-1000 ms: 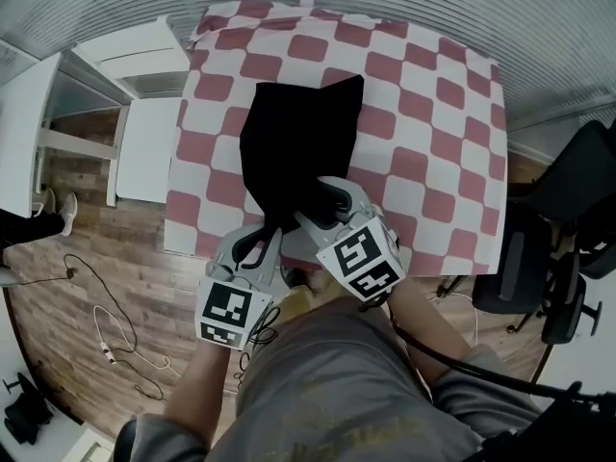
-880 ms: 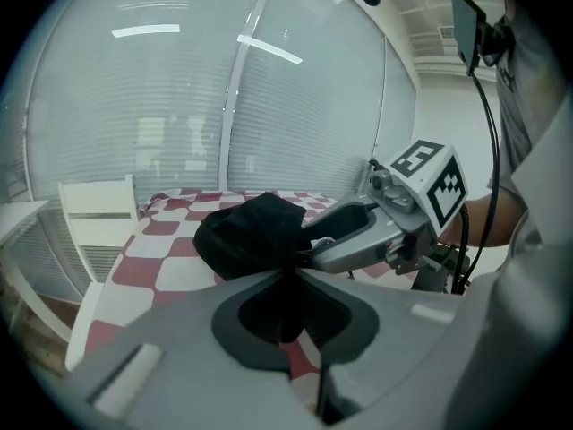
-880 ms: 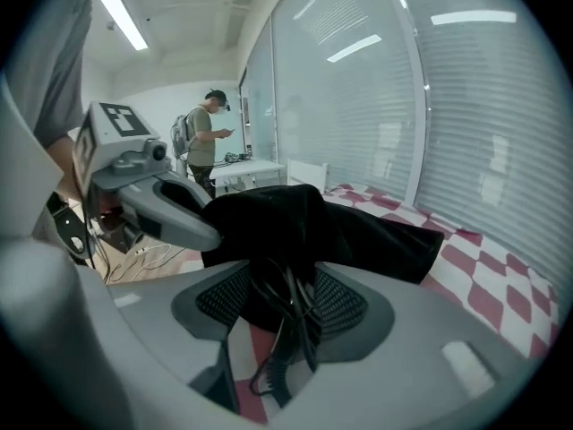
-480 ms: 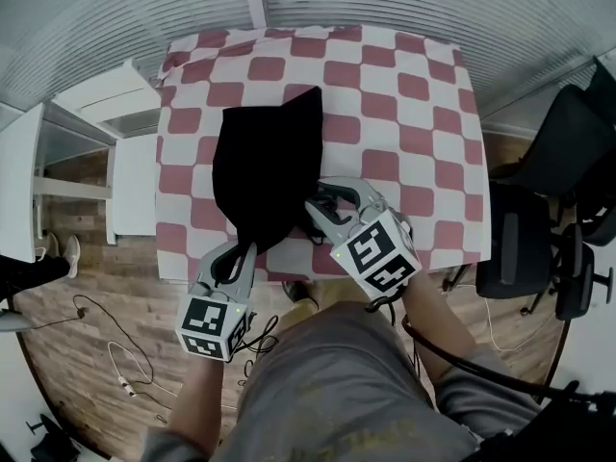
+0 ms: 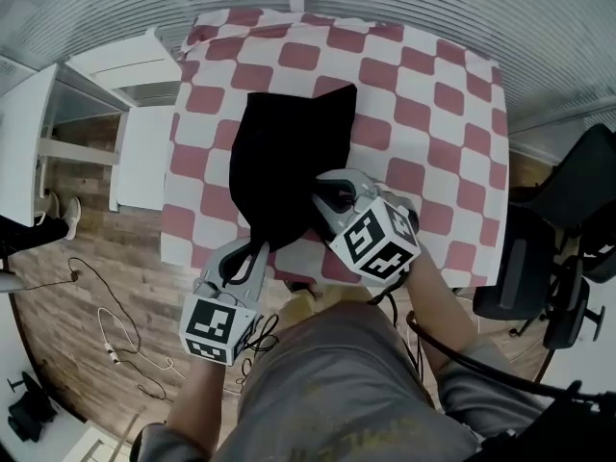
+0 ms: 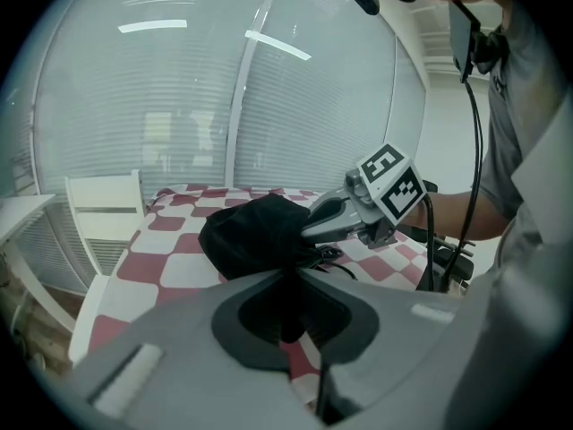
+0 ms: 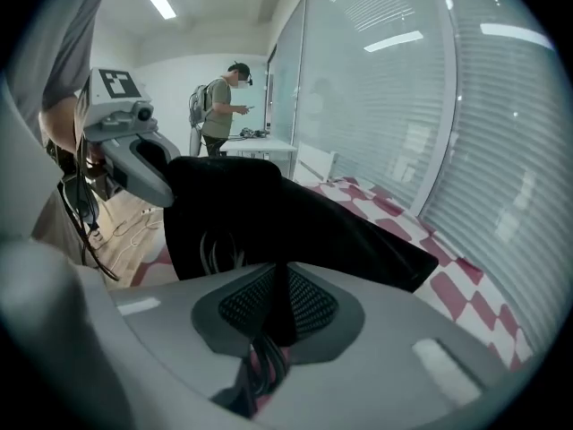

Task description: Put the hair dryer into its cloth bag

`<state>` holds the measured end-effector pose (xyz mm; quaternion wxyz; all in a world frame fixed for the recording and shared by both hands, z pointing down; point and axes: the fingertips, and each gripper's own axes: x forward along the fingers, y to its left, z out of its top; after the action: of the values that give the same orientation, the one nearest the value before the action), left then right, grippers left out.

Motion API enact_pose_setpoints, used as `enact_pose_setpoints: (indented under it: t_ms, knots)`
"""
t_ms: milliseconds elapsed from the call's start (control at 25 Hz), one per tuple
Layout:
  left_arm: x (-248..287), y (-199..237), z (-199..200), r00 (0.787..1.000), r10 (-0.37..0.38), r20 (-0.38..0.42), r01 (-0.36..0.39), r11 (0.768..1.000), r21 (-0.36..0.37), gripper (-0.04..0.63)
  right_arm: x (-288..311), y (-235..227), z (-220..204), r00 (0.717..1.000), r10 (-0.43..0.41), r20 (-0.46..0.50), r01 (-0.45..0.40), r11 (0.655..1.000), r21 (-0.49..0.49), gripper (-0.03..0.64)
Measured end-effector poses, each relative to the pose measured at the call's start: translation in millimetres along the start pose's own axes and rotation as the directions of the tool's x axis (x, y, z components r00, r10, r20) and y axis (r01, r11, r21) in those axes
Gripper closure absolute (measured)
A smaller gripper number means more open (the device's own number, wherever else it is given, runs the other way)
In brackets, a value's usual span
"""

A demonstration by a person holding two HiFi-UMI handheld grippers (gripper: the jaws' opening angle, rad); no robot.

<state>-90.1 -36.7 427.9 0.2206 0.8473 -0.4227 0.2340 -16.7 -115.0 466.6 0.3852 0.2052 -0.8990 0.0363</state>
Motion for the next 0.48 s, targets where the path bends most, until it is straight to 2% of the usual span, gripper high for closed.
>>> enact_pose_setpoints:
  t_ms: [80, 280, 480]
  knots:
    - [-1, 4, 2, 1.000, 0.008, 0.006, -0.008, 1.000, -0.003, 0.586, 3, -3, 0, 1.000, -0.010, -0.003, 0.010, 1.000, -0.012, 0.566]
    - [-4, 6, 3, 1.000, 0.011, 0.009, -0.011, 1.000, -0.028, 0.586, -14, -4, 1, 1.000, -0.031, 0.003, 0.031, 0.999, -0.019, 0.572]
    - [-10, 6, 4, 1.000, 0.006, 0.024, -0.006, 1.000, -0.013, 0.586, -41, 5, 1, 0.997, -0.081, -0.017, 0.080, 0.995, -0.066, 0.574]
